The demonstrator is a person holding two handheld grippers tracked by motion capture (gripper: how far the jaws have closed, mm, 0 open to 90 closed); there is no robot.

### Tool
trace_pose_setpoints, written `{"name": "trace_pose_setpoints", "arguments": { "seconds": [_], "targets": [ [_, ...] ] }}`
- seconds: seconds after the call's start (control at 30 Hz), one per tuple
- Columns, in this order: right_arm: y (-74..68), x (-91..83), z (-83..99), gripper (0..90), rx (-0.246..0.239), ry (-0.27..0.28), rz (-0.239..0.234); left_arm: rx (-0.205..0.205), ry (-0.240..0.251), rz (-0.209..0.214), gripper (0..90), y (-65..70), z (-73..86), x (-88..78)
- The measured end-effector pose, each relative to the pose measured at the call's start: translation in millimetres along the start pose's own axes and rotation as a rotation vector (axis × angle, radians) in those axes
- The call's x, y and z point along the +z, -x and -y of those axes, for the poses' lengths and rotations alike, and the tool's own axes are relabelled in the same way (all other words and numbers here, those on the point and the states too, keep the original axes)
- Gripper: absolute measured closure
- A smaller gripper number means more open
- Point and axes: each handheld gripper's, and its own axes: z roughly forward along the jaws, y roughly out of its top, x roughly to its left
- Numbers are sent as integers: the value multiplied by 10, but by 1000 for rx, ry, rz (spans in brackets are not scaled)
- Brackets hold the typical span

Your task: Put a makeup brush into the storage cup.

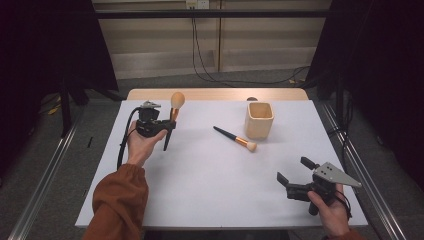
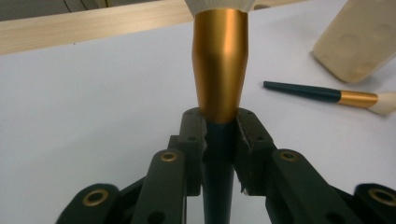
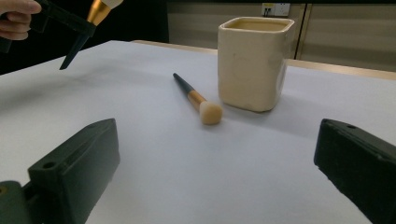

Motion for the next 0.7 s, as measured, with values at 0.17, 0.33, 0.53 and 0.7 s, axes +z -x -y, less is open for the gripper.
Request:
{"name": "trace_pose_setpoints", "arguments": {
  "seconds": [0.17, 0.33, 0.53, 0.7],
  "targets": [
    [-2, 3, 2, 0, 3, -2, -1, -1, 53, 50, 744, -22, 21, -54],
    [-2, 4, 3, 0, 5, -2, 0, 16, 105, 76, 745, -16, 39, -92],
    [-3, 8, 4, 0, 2, -5, -5, 31, 168, 100, 744, 11, 62, -126],
    [2, 5, 5, 0, -3, 0, -15, 53, 192, 112, 744, 20, 113, -143]
  ]
}}
